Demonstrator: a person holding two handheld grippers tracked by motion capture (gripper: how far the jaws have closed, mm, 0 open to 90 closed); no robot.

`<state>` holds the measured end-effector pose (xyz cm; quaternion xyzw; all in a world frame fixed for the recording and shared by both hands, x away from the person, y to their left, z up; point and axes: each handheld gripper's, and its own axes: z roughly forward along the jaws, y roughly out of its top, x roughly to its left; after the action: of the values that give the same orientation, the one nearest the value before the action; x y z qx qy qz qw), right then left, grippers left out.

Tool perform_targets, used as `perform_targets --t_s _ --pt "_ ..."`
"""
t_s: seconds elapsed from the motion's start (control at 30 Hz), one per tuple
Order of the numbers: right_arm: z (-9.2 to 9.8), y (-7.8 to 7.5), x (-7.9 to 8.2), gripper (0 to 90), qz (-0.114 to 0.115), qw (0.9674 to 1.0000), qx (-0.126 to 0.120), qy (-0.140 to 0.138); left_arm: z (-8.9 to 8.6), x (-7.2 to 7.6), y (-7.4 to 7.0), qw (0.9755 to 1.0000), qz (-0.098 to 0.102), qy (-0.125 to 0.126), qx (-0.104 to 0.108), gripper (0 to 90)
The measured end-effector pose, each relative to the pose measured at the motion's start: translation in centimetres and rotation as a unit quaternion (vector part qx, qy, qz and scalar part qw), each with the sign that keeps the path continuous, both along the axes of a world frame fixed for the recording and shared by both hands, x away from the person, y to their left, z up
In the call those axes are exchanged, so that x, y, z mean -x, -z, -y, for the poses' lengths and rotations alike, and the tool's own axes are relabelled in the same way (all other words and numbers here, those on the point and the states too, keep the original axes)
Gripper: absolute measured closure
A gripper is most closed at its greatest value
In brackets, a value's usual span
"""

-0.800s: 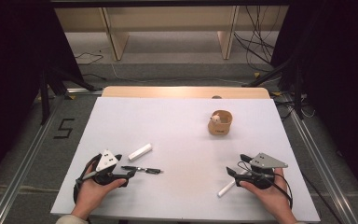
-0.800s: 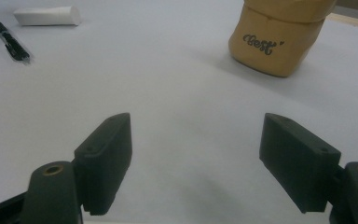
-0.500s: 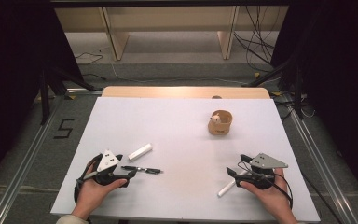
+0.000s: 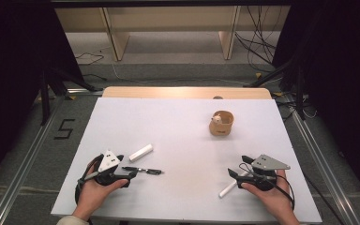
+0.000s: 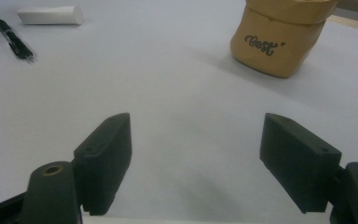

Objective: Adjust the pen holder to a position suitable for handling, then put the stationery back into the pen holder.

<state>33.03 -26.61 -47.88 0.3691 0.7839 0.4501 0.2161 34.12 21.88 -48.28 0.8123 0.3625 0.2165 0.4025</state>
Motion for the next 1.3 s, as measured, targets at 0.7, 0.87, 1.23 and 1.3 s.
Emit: perform_targets --t_s 0.7,0.87,1.23,1.3 --pt "0.02 -0.03 -0.01 25.6 0.003 1.0 -0.001 0.001 -0.03 -0.07 -0.05 1.0 0.002 -0.004 0.003 23.2" --pt "0.04 0.02 -0.14 25.7 0.002 1.0 -0.001 0.004 -0.11 -0.15 -0.01 0.9999 0.004 -0.008 0.005 24.3" --pt "0.15 -0.03 0.08 25.7 0.004 1.0 -0.002 0.001 0.14 -0.3 -0.35 0.9998 0.01 -0.013 0.007 26.1" --pt "0.16 -0.03 0.1 25.6 0.005 1.0 -0.002 0.0 0.13 -0.44 -0.44 0.9997 0.014 -0.018 0.006 26.5"
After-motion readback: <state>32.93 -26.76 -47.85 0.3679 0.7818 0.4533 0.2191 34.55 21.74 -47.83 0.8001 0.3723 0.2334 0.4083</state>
